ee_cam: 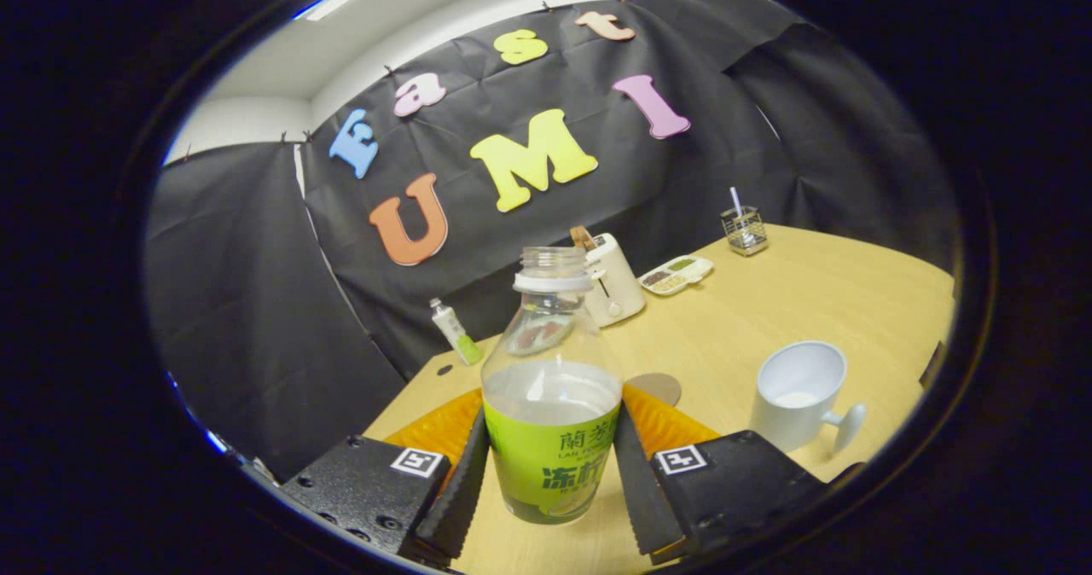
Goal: Take the bottle from table, then pour the juice into the cup, finally place the bottle on the coaster
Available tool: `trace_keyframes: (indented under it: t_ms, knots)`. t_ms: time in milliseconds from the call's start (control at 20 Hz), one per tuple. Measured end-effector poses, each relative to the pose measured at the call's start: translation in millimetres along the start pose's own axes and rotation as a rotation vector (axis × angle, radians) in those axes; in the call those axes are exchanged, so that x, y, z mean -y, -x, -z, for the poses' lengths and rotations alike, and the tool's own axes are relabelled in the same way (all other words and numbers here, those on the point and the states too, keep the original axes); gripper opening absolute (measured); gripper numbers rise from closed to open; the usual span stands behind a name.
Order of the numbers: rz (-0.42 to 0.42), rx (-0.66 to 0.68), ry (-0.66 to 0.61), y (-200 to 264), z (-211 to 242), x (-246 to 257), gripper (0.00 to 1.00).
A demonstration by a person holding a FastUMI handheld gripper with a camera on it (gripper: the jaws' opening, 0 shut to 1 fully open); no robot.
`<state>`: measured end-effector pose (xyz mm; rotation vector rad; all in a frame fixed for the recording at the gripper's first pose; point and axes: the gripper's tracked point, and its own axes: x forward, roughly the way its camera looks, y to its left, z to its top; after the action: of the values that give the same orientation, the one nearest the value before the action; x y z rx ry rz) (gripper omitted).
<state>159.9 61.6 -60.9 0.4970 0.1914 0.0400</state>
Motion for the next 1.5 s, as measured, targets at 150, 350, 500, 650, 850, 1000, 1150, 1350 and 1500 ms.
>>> trace_keyframes:
  t_ms: [150,350,500,650,850,1000,1150,1350,1500]
  knots:
    - [-0.023,-0.011,-0.078,-6,-1,-1,0.76]
    - [-0.07,0.019,-0.244,-2,-12,2,0.76]
    - [-0.093,0.01,-0.368,-2,-15,10,0.75]
    - [-0.133,0.013,-0.47,1,-17,13,0.75]
    - [-0.185,0.024,-0.627,7,-19,16,0.75]
    - [-0.259,0.067,-0.781,10,-27,18,0.75]
    - [-0.265,0.07,-0.843,12,-23,23,0.75]
    - [-0.303,0.084,-0.937,15,-30,29,0.75]
    - [-0.321,0.085,-1.029,15,-29,36,0.75]
